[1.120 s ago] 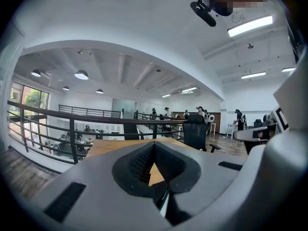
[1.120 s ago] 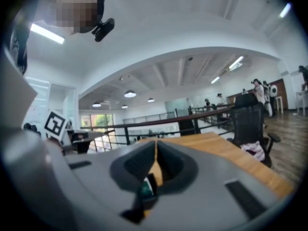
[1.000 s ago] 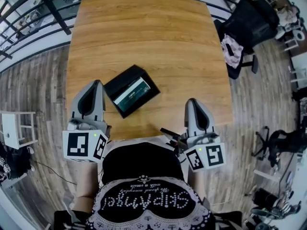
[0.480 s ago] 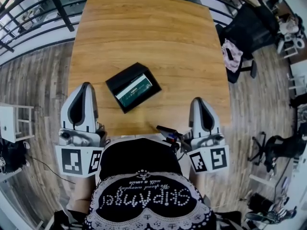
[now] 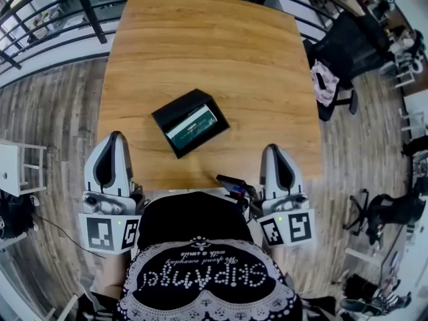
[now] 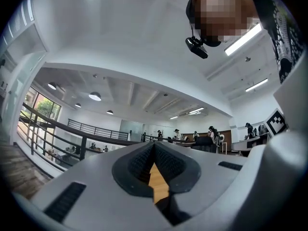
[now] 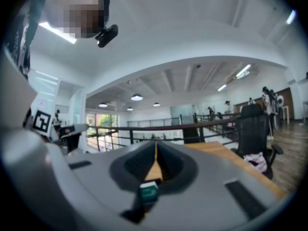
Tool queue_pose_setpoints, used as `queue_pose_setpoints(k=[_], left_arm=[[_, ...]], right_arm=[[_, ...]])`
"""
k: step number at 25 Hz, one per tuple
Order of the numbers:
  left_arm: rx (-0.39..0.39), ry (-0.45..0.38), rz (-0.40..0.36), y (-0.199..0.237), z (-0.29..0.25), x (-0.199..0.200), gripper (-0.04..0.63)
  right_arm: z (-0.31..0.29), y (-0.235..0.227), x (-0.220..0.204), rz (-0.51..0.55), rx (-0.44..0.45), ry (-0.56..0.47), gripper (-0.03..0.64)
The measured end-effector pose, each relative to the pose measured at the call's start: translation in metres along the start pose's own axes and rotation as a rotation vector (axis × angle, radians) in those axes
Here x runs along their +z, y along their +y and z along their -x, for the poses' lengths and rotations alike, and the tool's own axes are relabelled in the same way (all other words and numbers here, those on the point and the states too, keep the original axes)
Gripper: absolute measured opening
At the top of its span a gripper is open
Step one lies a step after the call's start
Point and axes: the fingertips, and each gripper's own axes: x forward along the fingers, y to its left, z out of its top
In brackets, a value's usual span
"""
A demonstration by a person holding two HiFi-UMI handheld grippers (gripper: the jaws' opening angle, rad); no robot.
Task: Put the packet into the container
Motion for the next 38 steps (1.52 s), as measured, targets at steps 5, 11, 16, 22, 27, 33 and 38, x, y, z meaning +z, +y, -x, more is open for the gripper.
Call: queue_pose_setpoints(k=[5,11,16,22,27,33,38], left_arm=[[0.009,0.028,0.007,0.008,0.011,-0.011,0.028],[0.001,0.062,0.01,0.025,0.017,-0.03,0.028],[-0.022,0.118,0.006,0.024,0.016,-0.053,0.028],[-0.063,0.149,0.004,0.015,0.015,-0.066,0.028],[-0.055,0.165,0.02,0.016,0.012,-0.068,0.029],[-0.053,0.176,0.041,0.018,0.011,-0.068,0.029],[-0.056,0.188,0.048,0.017,0.009,-0.072,0.029]], right_arm=[[0.006,0.005,-0.008,0.008,-0.019,0.018,0.034],[0.003,0.017,-0.029,-0.006,-0.041,0.056,0.034],[-0.004,0.019,-0.054,-0.02,-0.05,0.102,0.034],[-0.004,0.023,-0.056,-0.036,-0.047,0.109,0.034],[-0.004,0.019,-0.056,-0.041,-0.059,0.108,0.034],[-0.008,0.023,-0.057,-0.042,-0.05,0.12,0.034],[-0.014,0.025,-0.056,-0.038,-0.036,0.126,0.034]])
